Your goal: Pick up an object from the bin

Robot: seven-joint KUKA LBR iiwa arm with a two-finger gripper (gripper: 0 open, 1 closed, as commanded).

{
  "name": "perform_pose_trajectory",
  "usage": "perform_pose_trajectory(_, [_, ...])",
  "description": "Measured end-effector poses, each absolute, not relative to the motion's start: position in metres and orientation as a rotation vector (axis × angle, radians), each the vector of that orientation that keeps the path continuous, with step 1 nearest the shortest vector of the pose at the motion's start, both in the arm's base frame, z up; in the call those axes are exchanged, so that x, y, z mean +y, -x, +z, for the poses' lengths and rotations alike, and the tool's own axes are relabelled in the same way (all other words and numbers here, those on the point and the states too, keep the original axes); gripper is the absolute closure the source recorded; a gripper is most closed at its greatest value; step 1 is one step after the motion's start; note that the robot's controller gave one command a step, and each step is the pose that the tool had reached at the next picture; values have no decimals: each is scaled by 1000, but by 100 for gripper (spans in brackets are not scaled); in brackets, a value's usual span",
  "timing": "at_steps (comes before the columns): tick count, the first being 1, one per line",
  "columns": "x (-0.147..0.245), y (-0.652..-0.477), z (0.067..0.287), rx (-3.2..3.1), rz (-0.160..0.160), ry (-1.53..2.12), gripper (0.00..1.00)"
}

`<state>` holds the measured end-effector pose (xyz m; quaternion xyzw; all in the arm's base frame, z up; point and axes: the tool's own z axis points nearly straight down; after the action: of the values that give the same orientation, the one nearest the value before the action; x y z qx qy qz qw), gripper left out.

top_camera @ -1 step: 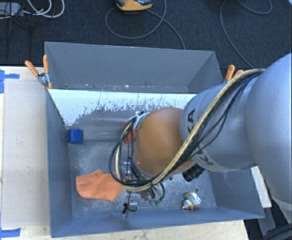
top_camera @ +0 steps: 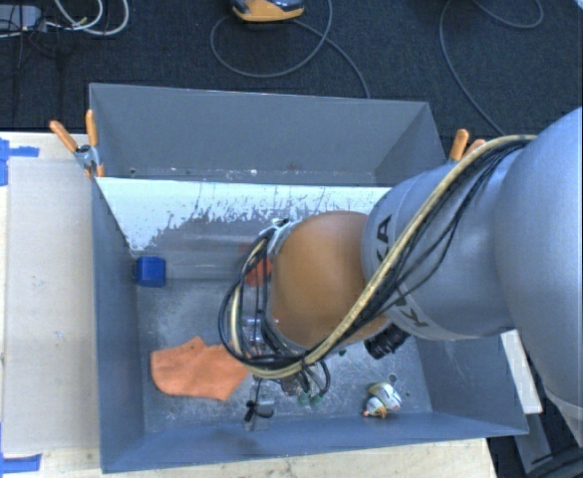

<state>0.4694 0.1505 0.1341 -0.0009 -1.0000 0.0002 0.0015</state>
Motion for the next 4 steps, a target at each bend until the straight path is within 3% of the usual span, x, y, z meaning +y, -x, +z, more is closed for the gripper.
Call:
perform_pose_trajectory(1, [175,-496,106,-3132,1,-224,0])
perform_pose_trajectory(2, [182,-521,80,-3128,0,-204,0])
perform_pose_trajectory(3, [206,-542,70,-3105,-1,-464,100])
perform_pose_trajectory(4, [206,-542,70,-3105,-1,-462,100])
